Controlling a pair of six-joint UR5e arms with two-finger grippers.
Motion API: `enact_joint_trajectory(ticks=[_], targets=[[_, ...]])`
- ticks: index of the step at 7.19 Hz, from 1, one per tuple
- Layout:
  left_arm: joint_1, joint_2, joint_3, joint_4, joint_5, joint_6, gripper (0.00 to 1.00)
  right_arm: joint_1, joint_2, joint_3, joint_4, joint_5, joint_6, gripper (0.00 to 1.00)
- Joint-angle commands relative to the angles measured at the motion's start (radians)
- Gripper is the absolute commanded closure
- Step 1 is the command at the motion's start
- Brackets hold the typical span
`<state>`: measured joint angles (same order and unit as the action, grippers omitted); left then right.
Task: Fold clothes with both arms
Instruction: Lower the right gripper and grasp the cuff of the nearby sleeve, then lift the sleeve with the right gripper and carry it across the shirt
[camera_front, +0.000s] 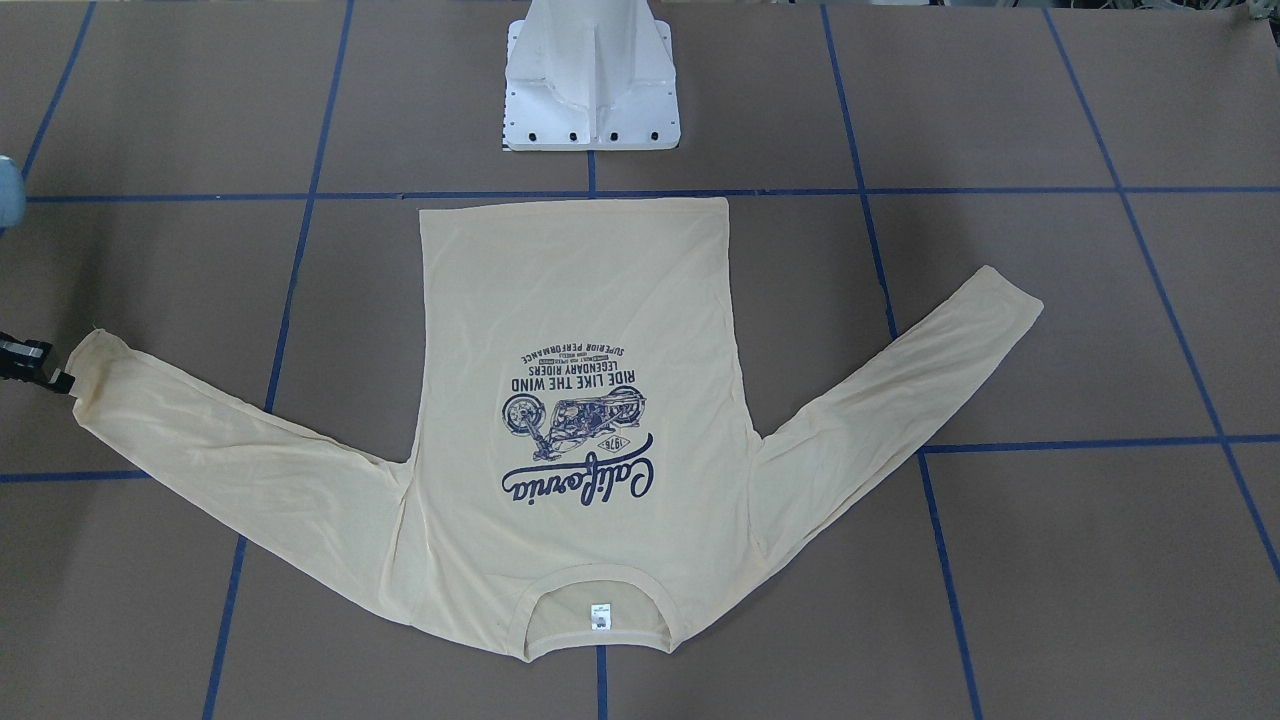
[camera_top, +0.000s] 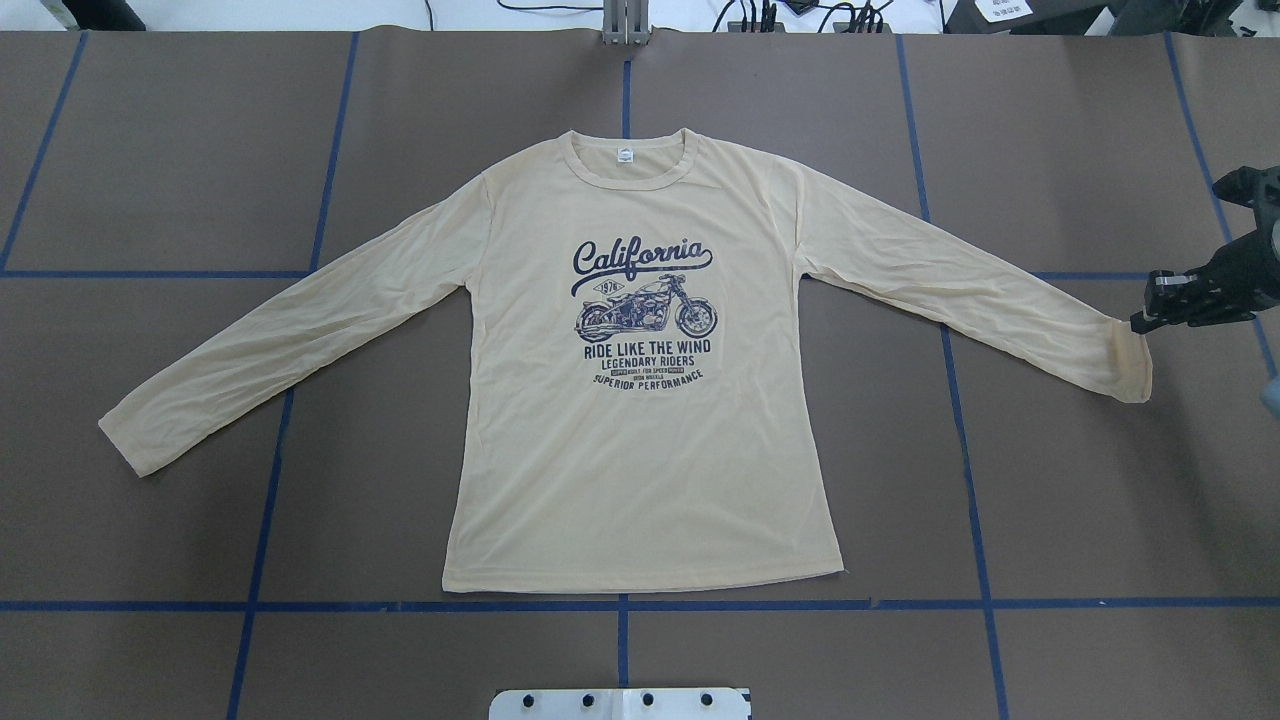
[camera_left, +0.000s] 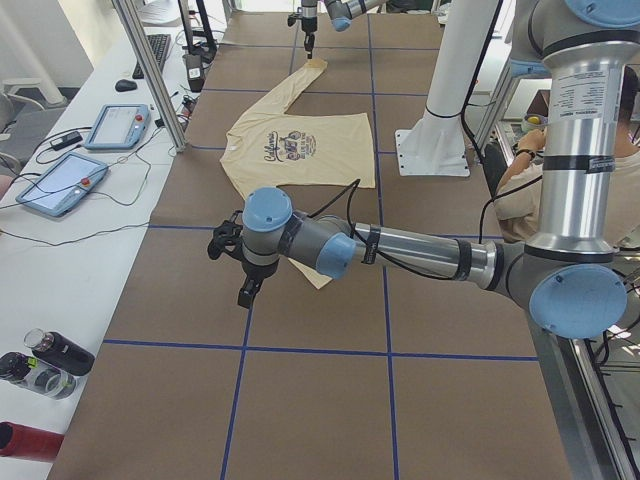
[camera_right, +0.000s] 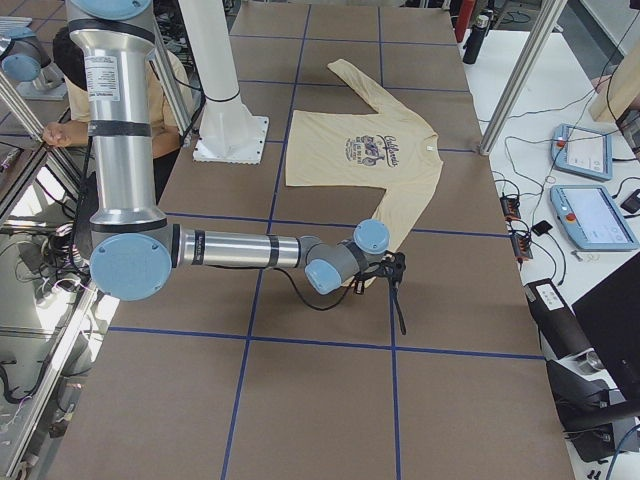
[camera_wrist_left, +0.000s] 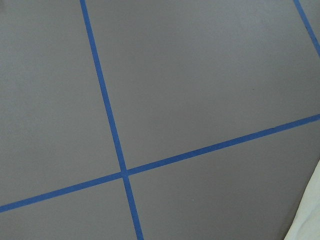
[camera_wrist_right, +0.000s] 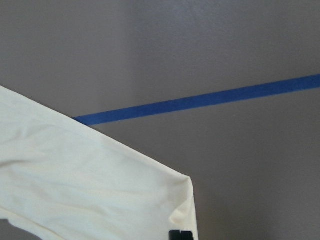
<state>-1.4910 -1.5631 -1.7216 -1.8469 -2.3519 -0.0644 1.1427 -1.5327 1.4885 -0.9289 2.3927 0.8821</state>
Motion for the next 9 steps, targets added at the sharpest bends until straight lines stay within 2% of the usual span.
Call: enact_joint_trajectory(ticks=[1,3,5,7,9], targets=[[0.0,-0.002,-0.003,0.0,-0.001,0.0,0.01,0.0,0.064,0.038,-0.004,0.003,0.111,1.0],[0.0,-0.009,-0.003,-0.027,-0.001,0.005,0.01,-0.003,0.161,0.035,-0.008,0.0,0.236,1.0],[0.0,-0.006,-0.003,-0.037,-0.001,0.002,0.01,-0.027,0.332,0.041,-0.144,-0.024,0.387,1.0],[0.0,-0.006,0.007,-0.037,-0.001,0.005,0.01,-0.082,0.477,0.036,-0.273,-0.129,0.408,1.0],[0.0,-0.006,0.008,-0.037,-0.001,0.003,0.01,-0.126,0.574,0.038,-0.309,-0.216,0.408,1.0]])
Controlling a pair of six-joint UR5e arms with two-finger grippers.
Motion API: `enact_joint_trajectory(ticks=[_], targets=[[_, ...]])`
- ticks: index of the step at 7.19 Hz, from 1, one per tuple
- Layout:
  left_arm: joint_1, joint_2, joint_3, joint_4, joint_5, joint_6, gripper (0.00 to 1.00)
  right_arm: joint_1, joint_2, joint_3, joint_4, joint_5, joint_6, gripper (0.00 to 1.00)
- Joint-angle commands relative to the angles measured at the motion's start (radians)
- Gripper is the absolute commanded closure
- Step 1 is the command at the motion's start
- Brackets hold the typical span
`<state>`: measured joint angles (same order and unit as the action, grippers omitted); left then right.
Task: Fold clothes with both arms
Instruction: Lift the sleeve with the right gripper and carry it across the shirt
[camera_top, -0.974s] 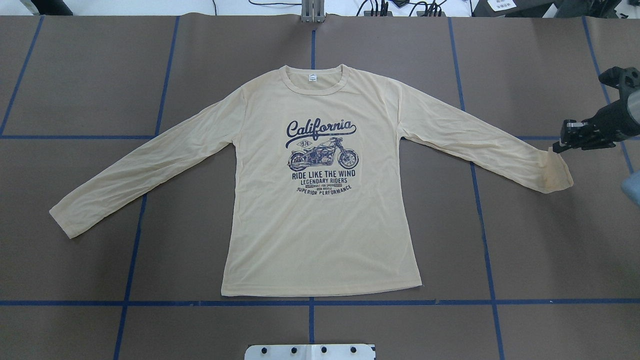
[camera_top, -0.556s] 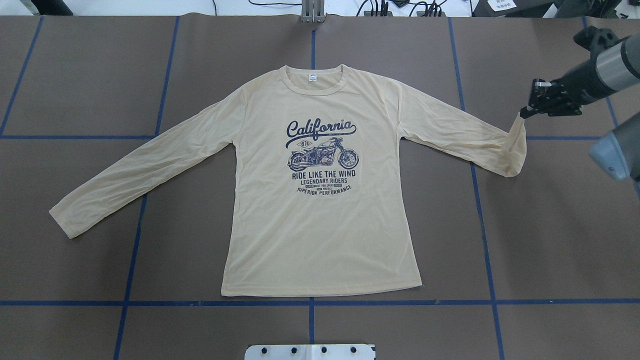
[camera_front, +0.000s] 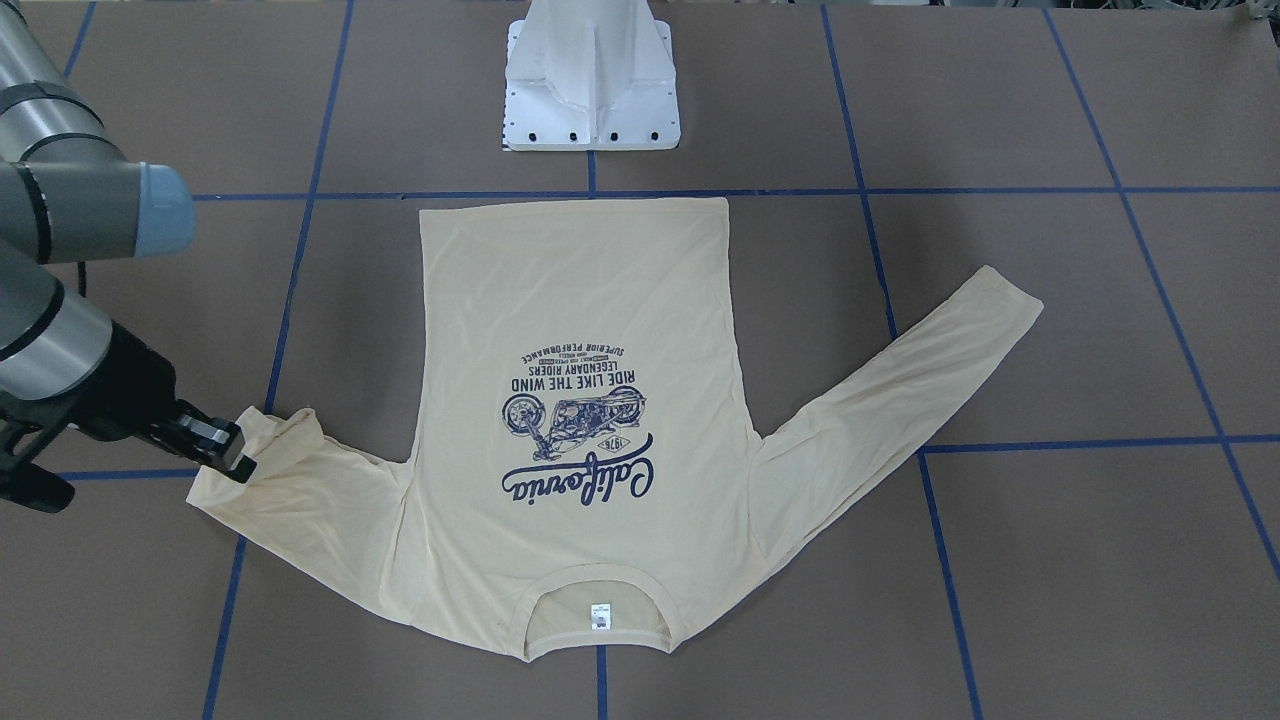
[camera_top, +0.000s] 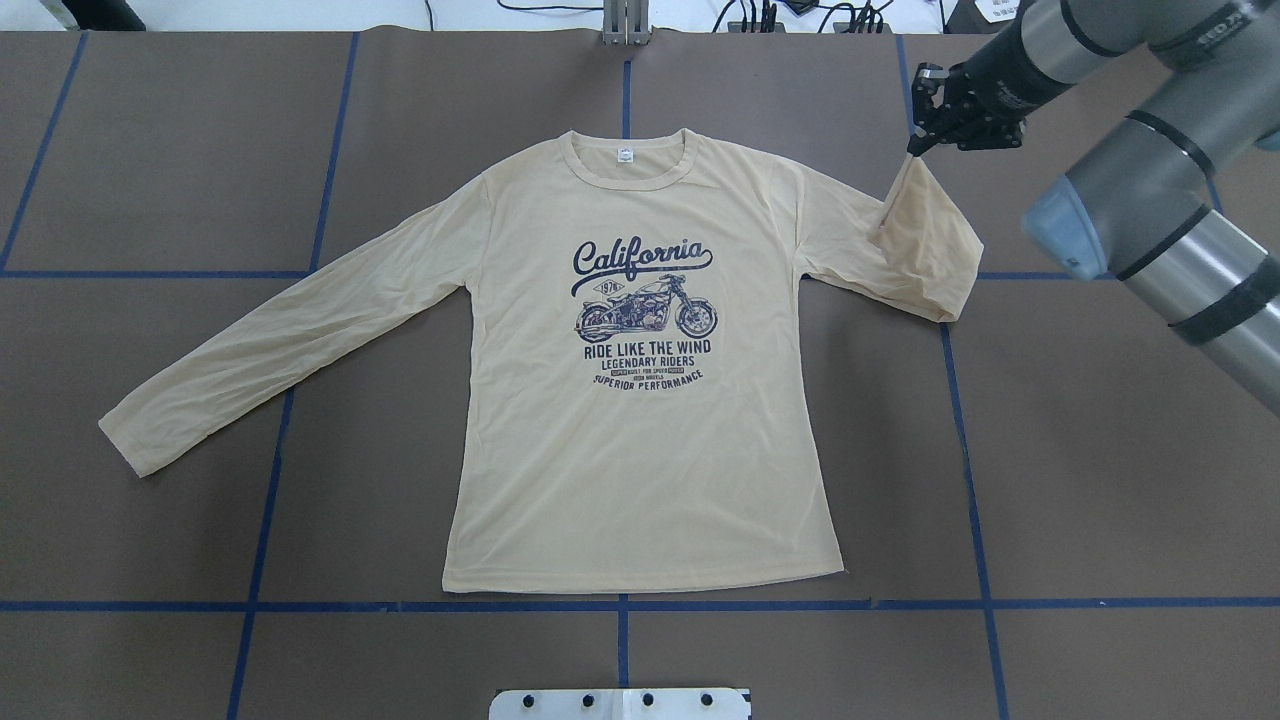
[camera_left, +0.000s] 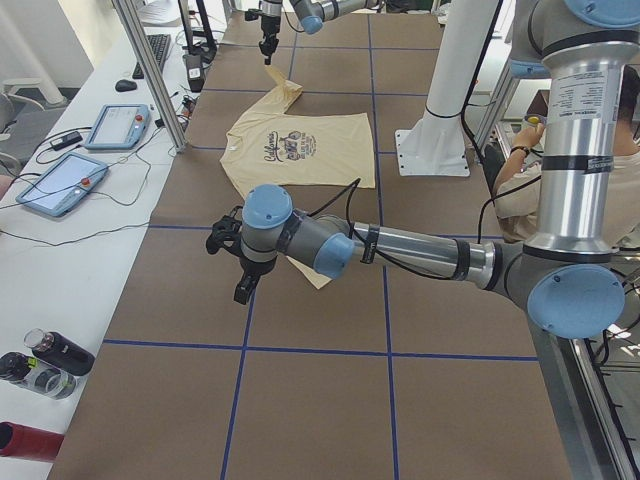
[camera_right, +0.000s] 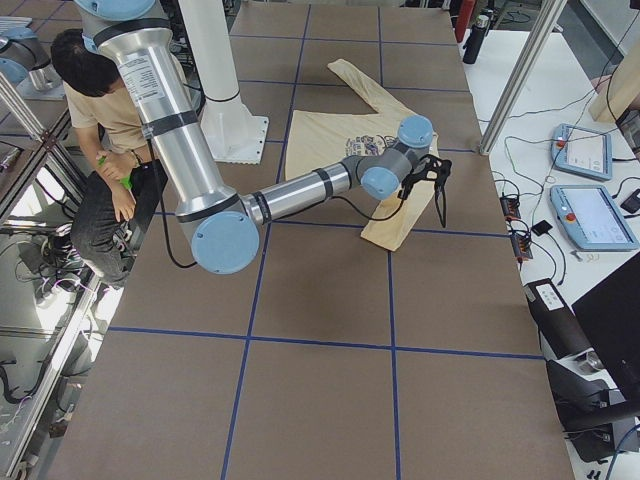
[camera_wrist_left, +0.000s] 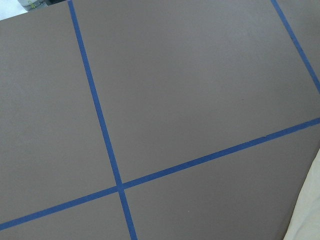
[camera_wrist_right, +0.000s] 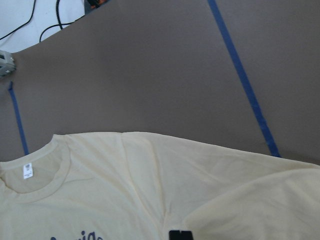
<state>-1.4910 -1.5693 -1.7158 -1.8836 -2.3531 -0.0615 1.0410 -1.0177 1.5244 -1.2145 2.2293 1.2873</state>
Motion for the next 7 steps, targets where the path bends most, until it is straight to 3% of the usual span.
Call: enact_joint_trajectory(ticks=[1,3,5,7], targets=[[0.0,0.0,0.001,0.0,0.0,0.0,0.01,-0.026,0.12,0.0,-0.025,-0.068,0.003,1.0],[0.0,0.0,0.001,0.0,0.0,0.002,0.01,-0.073,0.191,-0.004,-0.025,-0.132,0.001,1.0],[0.0,0.0,0.001,0.0,0.0,0.002,0.01,-0.211,0.311,-0.051,-0.025,-0.32,-0.006,1.0],[0.0,0.0,0.002,0.0,0.0,0.002,0.01,-0.278,0.46,-0.192,-0.025,-0.329,-0.003,1.0]])
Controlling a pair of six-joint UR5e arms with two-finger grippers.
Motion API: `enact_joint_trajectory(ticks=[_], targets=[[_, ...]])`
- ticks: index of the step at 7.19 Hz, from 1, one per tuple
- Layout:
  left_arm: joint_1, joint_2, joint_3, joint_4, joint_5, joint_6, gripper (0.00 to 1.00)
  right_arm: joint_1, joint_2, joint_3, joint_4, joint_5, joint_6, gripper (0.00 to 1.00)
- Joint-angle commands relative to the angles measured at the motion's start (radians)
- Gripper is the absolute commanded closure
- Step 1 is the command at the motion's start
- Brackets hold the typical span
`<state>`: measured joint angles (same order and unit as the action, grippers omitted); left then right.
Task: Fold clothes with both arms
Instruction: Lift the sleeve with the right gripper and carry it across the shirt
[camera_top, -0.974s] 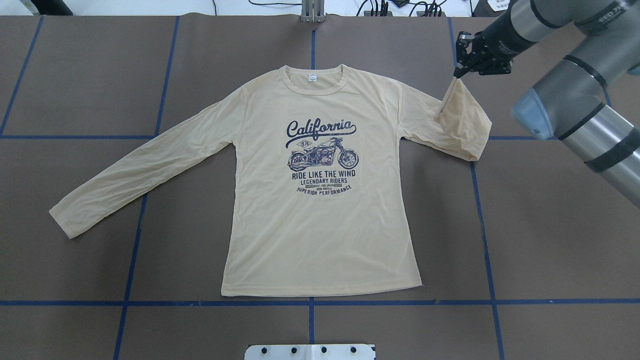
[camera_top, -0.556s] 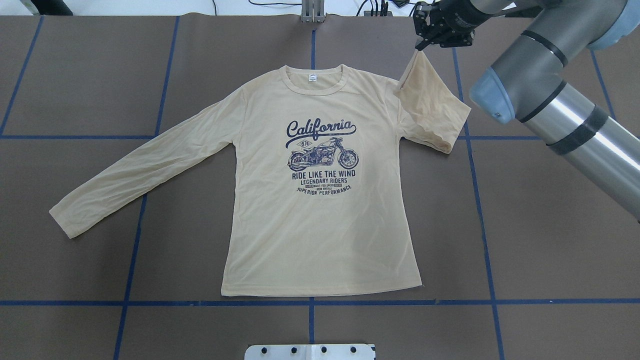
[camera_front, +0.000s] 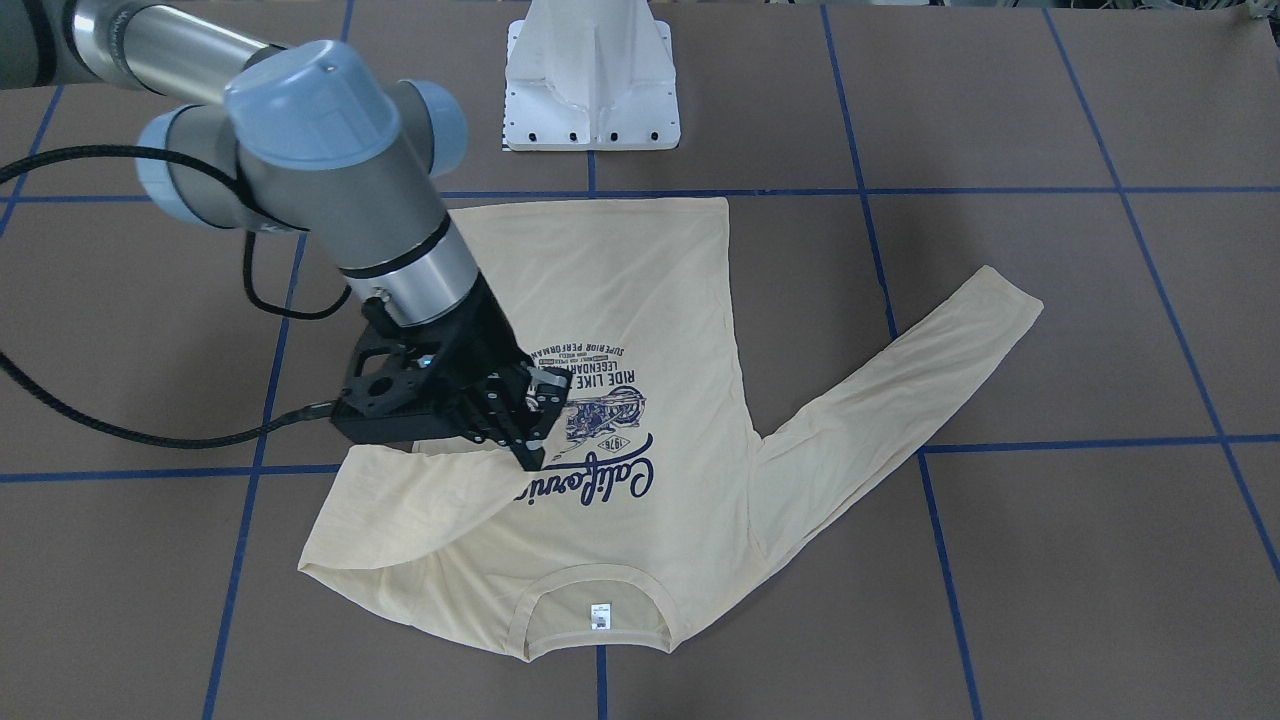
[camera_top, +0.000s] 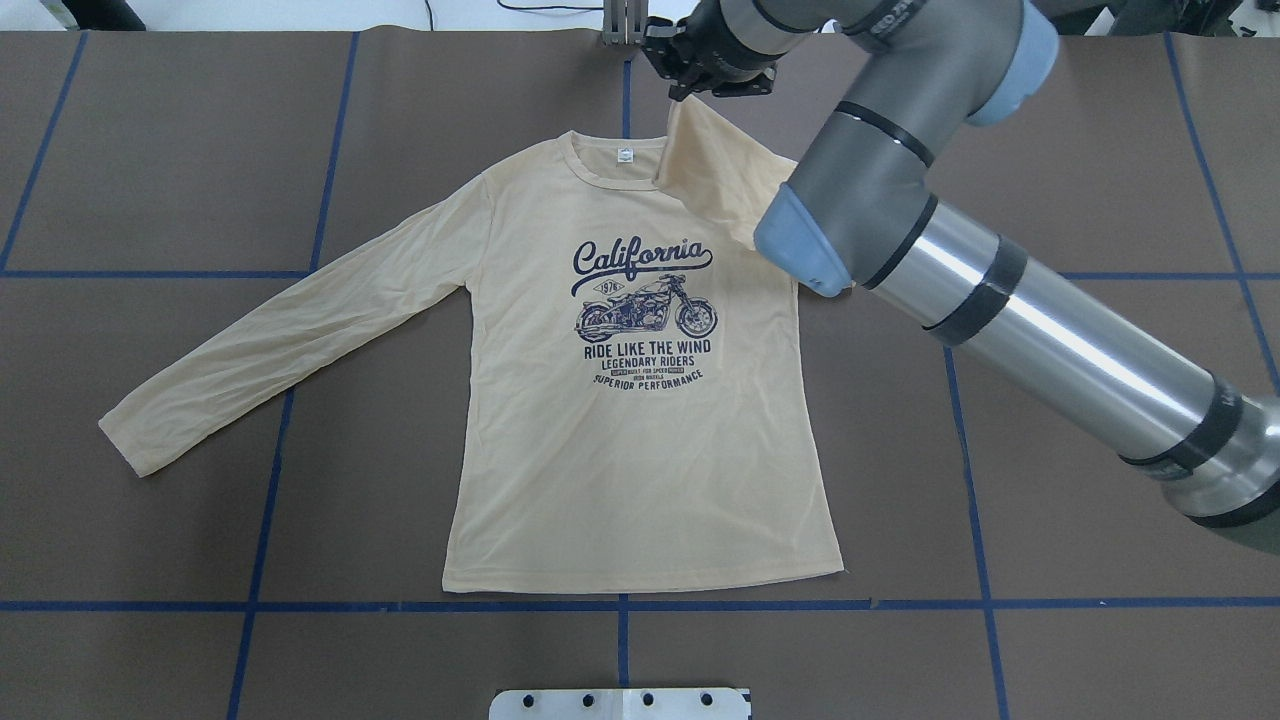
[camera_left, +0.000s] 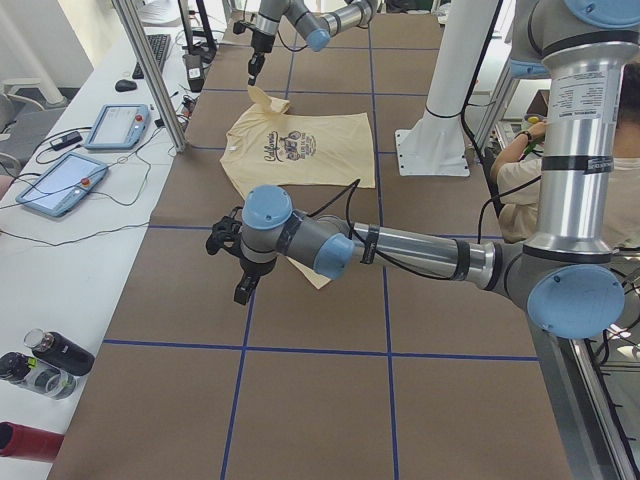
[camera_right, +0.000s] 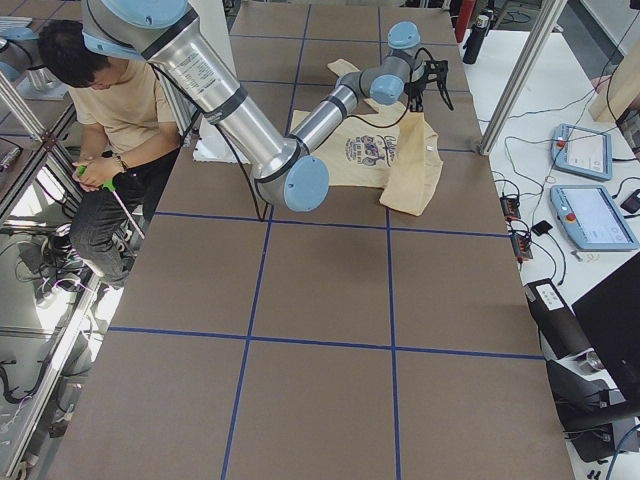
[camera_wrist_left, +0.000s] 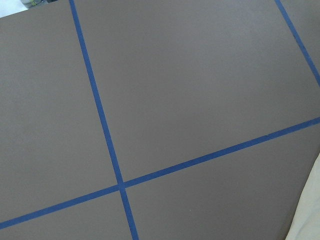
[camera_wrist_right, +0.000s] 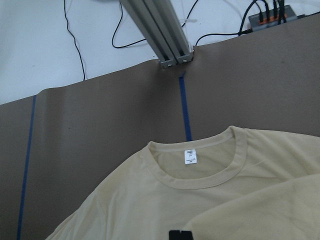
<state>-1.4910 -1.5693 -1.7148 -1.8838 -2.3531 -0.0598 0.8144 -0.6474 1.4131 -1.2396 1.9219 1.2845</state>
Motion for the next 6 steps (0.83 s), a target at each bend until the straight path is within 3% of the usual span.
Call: enact_joint_trajectory(ticks=[1,2,4,6], targets=[[0.0,0.0,0.003,0.0,0.0,0.0,0.01,-0.094,0.141,-0.142,0.006,-0.046,-0.002,1.0],[0.0,0.002,0.003,0.0,-0.002,0.0,0.01,-0.125,0.187,-0.192,0.008,-0.061,-0.002,1.0],[0.0,0.002,0.007,0.0,0.0,0.0,0.01,-0.174,0.195,-0.198,0.011,-0.063,-0.007,1.0],[0.0,0.003,0.012,0.0,0.0,0.0,0.01,-0.205,0.195,-0.245,0.092,-0.081,-0.005,1.0]])
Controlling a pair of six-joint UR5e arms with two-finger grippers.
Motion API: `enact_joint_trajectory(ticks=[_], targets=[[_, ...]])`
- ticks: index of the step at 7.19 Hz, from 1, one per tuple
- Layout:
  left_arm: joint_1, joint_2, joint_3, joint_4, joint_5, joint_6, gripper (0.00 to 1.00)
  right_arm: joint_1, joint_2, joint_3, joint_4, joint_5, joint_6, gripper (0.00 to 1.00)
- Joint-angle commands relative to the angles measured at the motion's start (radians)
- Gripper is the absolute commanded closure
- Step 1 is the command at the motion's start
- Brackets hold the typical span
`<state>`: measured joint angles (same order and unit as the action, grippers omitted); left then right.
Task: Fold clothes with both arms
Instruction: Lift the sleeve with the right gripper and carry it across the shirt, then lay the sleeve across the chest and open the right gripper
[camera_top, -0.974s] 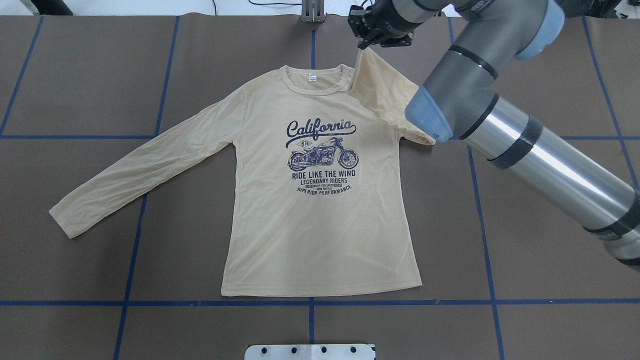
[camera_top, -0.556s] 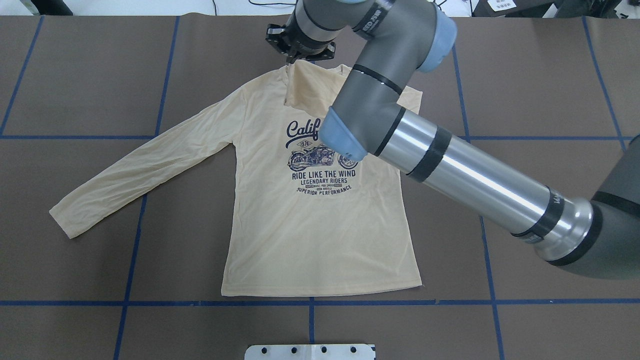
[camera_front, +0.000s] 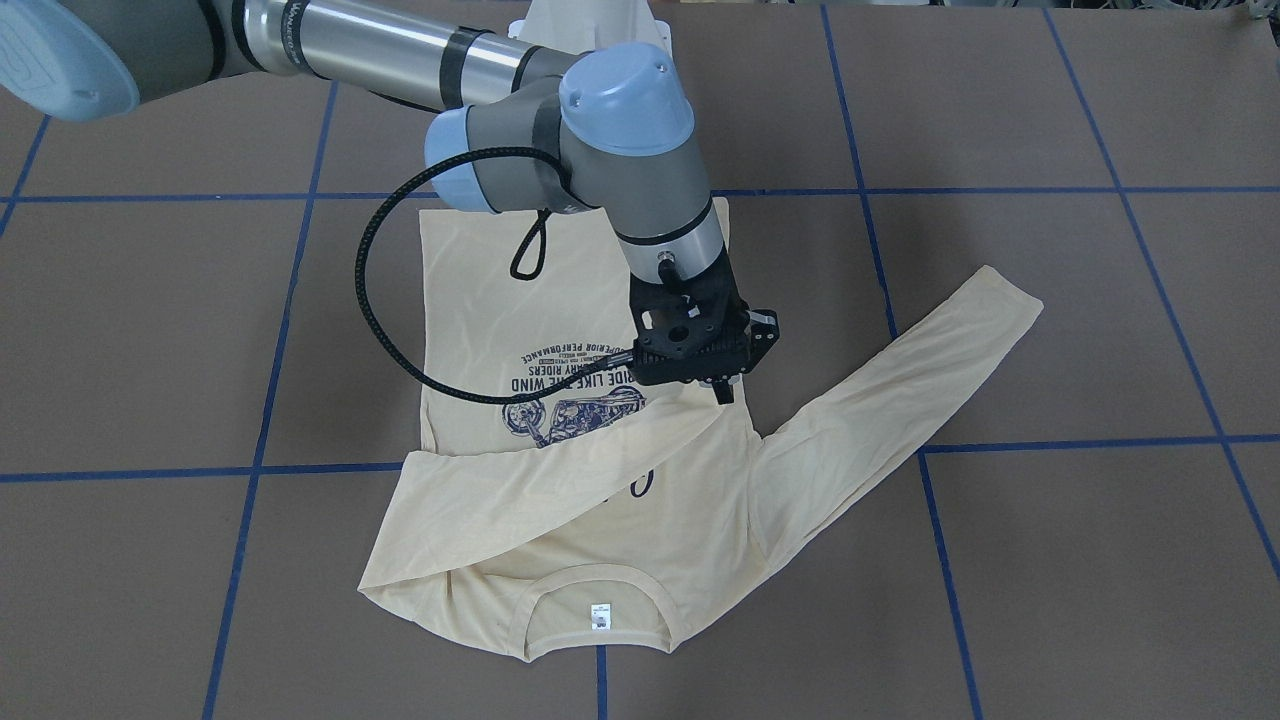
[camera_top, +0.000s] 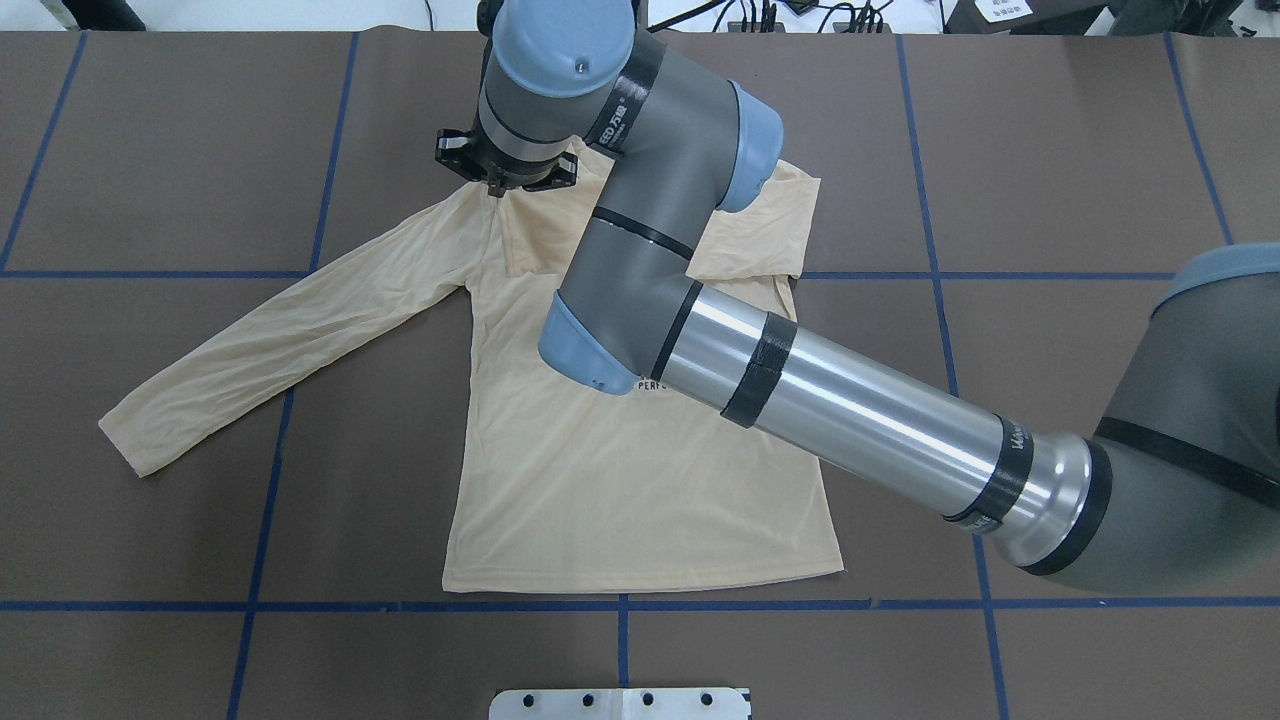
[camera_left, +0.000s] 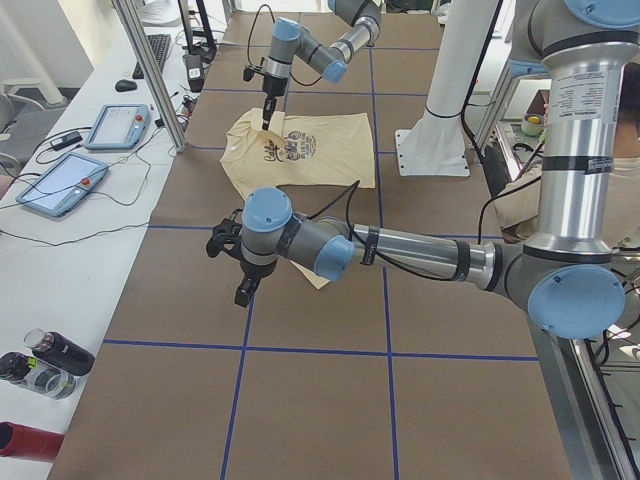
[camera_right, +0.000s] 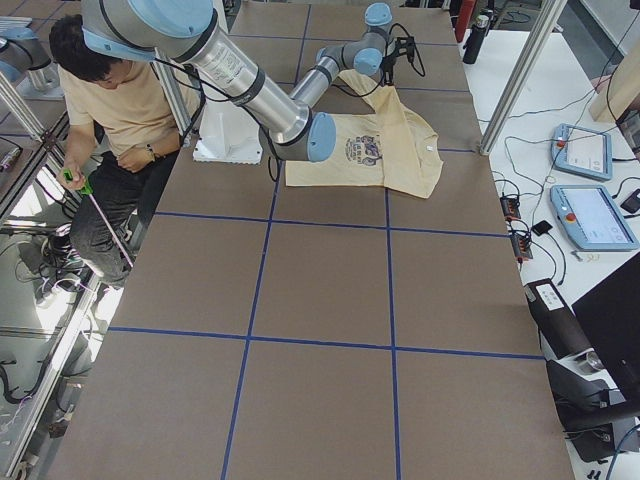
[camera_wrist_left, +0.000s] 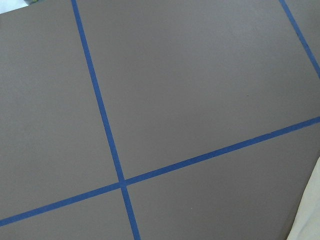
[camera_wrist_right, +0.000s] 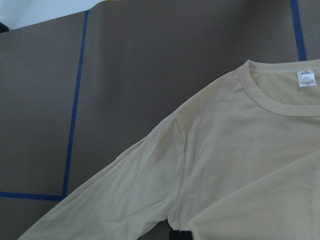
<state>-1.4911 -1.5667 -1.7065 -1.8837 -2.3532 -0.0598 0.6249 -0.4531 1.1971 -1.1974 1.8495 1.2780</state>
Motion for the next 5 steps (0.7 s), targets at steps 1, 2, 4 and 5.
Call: enact_joint_trajectory(ticks=[1,2,4,5], targets=[[0.0,0.001,0.004,0.0,0.0,0.0,0.01,-0.022,0.005,-0.046,0.062,-0.01,0.0,1.0],[0.0,0.001,0.004,0.0,0.0,0.0,0.01,-0.022,0.029,-0.074,0.062,-0.012,0.003,1.0],[0.0,-0.001,0.001,0.0,0.0,-0.002,0.01,-0.025,0.077,-0.143,0.07,-0.015,0.003,1.0],[0.0,-0.001,0.001,0.0,0.0,-0.002,0.01,-0.027,0.083,-0.164,0.081,-0.018,0.007,0.84]])
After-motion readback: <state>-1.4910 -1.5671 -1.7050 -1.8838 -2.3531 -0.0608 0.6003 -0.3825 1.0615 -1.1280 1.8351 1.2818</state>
